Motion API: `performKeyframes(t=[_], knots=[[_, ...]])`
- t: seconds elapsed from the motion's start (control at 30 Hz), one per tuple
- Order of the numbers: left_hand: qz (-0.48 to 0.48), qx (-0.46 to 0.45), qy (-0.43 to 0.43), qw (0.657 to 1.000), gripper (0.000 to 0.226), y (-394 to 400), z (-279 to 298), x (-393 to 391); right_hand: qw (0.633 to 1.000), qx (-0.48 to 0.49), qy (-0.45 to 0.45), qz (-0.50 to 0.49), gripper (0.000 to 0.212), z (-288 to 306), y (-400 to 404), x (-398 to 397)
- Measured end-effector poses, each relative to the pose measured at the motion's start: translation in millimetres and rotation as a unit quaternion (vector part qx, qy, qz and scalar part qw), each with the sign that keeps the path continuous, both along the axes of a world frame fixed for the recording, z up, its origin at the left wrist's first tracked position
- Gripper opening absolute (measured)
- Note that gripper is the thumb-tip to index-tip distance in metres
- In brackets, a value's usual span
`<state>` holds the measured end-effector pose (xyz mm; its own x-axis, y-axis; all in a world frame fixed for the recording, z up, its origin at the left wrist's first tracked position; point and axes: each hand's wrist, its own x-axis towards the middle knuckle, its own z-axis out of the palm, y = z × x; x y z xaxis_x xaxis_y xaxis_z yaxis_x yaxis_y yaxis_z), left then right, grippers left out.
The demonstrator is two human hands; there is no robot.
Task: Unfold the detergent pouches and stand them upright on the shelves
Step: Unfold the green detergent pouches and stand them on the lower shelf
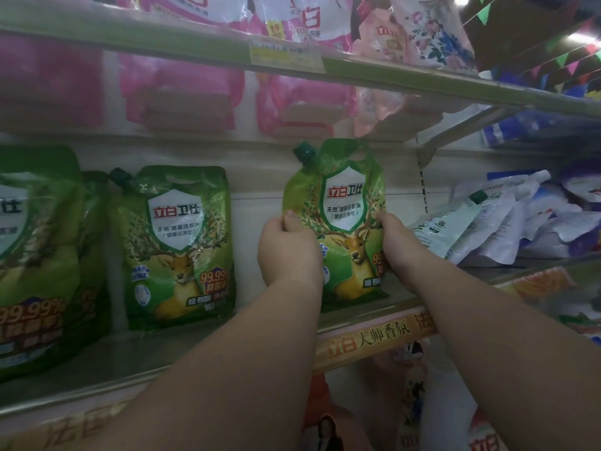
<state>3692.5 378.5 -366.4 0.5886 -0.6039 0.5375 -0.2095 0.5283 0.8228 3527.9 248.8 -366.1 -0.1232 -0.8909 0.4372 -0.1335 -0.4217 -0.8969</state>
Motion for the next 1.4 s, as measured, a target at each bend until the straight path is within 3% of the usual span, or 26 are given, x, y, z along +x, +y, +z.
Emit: performKeyframes(t=[0.13, 0.3, 0.4, 0.57, 0.83, 1.0, 1.13, 1.4], knots=[[-0.012, 0.039, -0.018, 0.999, 0.037, 2.2, 10.9, 6.0, 1.0, -0.014, -0.005, -0.008, 0.054, 3.1, 23.0, 4.7], [-0.011, 0.089, -0.023, 0.996, 0.032, 1.9, 23.3, 10.3, 0.999, 0.044, -0.014, -0.014, 0.085, 5.7, 9.1, 5.4], [-0.018, 0.11, -0.005, 0.994, 0.031, 2.1, 29.0, 9.1, 0.999, 0.042, -0.029, -0.015, 0.07, 11.3, 17.5, 14.9], [-0.012, 0.12, 0.005, 0.993, 0.028, -2.4, 32.9, 19.8, 0.995, 0.058, -0.078, -0.015, 0.069, 16.6, 23.1, 27.0], [-0.003, 0.129, 0.013, 0.992, 0.041, 14.9, 36.2, 52.5, 0.998, 0.046, -0.034, 0.027, 0.055, 16.6, 40.5, 61.3], [0.023, 0.104, 0.051, 0.993, 0.038, 19.9, 35.3, 89.3, 0.996, 0.049, -0.016, 0.077, 0.051, 16.1, 52.9, 96.9], [0.043, 0.071, 0.093, 0.992, 0.033, 25.8, 38.2, 116.5, 0.992, 0.051, -0.015, 0.114, 0.055, 19.4, 59.1, 133.0], [0.071, 0.033, 0.127, 0.989, 0.035, 45.4, 45.0, 157.2, 0.983, 0.065, -0.02, 0.168, 0.088, 26.9, 65.7, 182.4]])
